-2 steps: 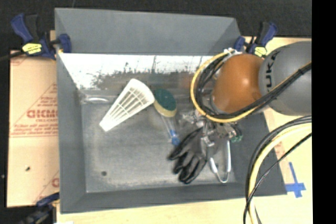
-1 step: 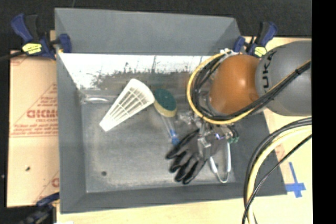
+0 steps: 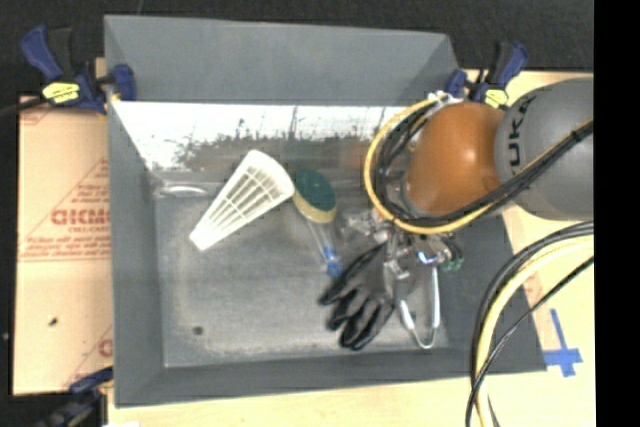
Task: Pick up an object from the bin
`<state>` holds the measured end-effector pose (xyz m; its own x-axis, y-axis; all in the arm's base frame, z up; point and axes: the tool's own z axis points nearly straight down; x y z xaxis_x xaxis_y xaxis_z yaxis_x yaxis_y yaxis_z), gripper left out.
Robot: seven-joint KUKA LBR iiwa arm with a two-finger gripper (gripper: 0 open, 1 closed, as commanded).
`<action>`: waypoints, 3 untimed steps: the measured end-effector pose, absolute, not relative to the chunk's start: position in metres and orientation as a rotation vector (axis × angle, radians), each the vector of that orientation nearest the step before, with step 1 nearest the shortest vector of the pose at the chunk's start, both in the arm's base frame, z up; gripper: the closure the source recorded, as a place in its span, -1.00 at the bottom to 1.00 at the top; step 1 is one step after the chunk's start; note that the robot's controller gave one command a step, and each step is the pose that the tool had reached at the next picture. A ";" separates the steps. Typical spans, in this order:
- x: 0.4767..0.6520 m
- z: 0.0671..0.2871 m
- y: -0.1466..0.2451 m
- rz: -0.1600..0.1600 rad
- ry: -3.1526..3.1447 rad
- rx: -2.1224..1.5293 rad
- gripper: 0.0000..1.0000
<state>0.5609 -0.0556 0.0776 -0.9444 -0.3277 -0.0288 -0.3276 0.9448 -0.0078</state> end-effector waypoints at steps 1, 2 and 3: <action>0.565 0.073 -0.039 -0.001 3.075 -0.471 -1.00; 0.557 0.074 -0.054 -0.005 3.066 -0.521 1.00; 0.557 0.074 -0.054 -0.005 3.066 -0.520 1.00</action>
Offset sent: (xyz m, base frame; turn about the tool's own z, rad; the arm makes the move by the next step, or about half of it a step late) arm -0.0046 0.0022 -0.0047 -0.0061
